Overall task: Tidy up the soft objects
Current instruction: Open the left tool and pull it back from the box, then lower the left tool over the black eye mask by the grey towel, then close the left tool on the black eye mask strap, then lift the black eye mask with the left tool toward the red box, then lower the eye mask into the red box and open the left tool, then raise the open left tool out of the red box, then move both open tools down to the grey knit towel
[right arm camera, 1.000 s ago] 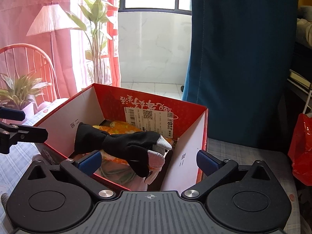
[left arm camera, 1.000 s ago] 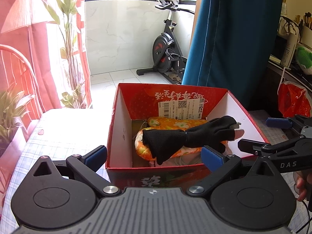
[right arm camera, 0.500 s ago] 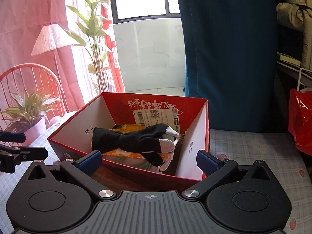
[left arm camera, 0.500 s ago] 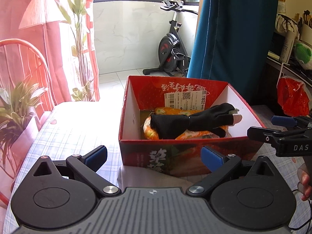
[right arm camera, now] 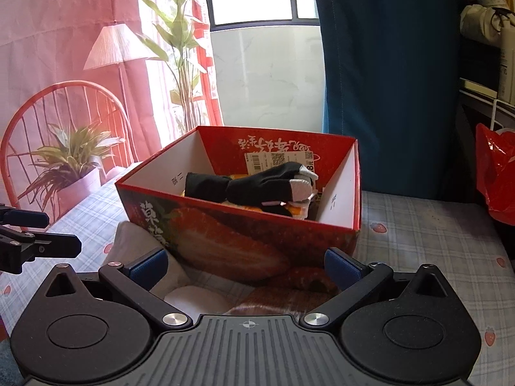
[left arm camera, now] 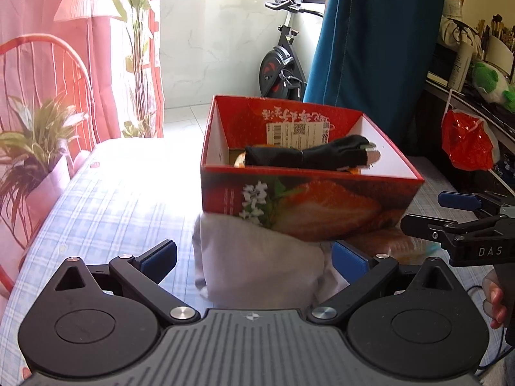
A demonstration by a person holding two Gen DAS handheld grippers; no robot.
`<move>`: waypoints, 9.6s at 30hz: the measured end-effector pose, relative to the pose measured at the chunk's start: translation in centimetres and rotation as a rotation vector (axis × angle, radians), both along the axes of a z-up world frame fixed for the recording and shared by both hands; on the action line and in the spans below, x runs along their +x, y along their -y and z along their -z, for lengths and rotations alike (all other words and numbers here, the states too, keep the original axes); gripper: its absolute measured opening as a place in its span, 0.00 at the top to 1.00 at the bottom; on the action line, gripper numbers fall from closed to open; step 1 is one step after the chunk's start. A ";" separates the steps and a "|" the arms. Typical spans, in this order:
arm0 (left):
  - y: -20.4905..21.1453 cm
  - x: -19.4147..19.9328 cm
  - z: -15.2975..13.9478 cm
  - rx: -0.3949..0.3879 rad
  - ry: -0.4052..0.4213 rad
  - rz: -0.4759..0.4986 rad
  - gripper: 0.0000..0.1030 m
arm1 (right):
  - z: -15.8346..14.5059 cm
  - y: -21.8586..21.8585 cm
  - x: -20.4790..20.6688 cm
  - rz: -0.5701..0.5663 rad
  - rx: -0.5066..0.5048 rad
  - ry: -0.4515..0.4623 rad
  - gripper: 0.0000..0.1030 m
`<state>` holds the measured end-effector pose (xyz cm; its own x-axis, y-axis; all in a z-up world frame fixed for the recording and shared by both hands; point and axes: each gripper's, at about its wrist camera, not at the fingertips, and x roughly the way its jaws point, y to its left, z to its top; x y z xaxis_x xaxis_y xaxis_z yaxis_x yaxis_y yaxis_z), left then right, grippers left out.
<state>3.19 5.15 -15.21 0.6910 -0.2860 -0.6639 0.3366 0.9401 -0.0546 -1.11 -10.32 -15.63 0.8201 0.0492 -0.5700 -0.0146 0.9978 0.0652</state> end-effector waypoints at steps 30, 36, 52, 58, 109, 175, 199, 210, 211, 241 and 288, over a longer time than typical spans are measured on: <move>-2.7 -8.4 8.7 -0.003 -0.271 0.002 0.02 | 7.6 -6.3 -8.9 -0.264 -0.090 -0.347 0.04; -2.4 -8.6 10.6 0.020 -0.328 0.014 0.05 | 9.6 -7.6 -8.9 -0.265 -0.179 -0.444 0.04; -0.4 -6.0 11.6 0.173 -0.260 -0.002 0.00 | 10.6 -5.7 -5.9 -0.167 -0.133 -0.402 0.02; -0.4 -4.0 11.6 0.167 -0.238 -0.023 0.00 | 10.1 -4.2 -5.3 -0.148 -0.077 -0.386 0.16; -3.5 -6.9 11.0 -0.005 -0.174 -0.056 0.62 | 9.2 -5.7 -5.8 -0.183 -0.048 -0.314 0.90; -6.6 -2.7 0.2 -0.122 0.135 -0.160 0.81 | -1.5 -7.2 -3.4 -0.249 -0.012 0.043 0.91; 6.4 21.5 -2.0 -0.021 0.043 -0.022 0.79 | -2.9 6.3 17.9 0.012 0.016 -0.045 0.90; 7.6 25.2 0.1 0.060 0.020 0.029 0.40 | 0.0 8.3 21.9 0.056 -0.040 -0.157 0.76; 7.6 25.1 0.1 0.054 0.021 0.030 0.32 | 0.0 8.3 21.9 0.059 -0.055 -0.156 0.70; -0.6 10.4 -0.5 0.031 0.021 0.019 0.00 | -2.9 1.9 6.7 0.010 0.014 0.019 0.00; -6.4 6.9 11.7 0.067 -0.152 -0.113 0.01 | 10.4 -5.8 -3.5 -0.100 -0.061 -0.440 0.03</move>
<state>10.08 11.52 -26.89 0.6065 -0.1637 -0.7780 0.2211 0.9747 -0.0327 -4.64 -4.56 -26.04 0.4923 0.0713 -0.8675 -0.0955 0.9950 0.0275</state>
